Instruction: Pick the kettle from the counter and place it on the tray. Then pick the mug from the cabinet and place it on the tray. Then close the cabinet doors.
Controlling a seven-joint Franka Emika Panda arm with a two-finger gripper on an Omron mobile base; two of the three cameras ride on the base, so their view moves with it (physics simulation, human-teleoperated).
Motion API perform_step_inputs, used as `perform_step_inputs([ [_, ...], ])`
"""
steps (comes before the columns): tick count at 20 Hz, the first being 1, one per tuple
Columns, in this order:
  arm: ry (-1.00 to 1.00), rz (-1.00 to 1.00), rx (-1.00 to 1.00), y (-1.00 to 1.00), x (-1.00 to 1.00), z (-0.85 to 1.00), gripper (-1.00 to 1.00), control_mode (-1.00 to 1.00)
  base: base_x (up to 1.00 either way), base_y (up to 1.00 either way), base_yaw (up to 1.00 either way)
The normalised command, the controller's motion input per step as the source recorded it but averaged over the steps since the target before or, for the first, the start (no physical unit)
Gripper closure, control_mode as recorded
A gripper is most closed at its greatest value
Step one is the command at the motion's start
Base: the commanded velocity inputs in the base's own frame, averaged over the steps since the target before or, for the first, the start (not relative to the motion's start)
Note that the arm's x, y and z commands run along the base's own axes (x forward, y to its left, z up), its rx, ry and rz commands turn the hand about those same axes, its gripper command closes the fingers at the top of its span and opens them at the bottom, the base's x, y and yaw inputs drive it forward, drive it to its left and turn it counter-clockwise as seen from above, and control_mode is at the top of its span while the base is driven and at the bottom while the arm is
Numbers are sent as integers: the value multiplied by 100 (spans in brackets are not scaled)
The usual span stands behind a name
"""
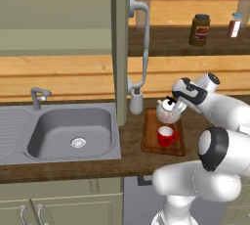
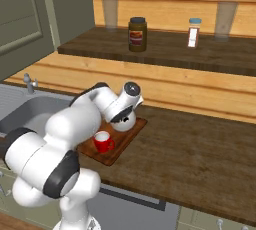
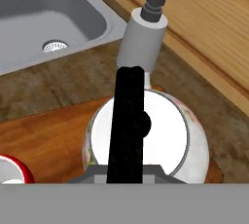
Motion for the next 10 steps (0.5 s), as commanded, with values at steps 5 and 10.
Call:
perform_step_inputs([
  [5, 9, 4, 0, 13, 50, 0, 100, -100, 0, 0, 0],
  [10, 10, 0, 0, 0, 27, -4, 100, -100, 0, 0, 0],
])
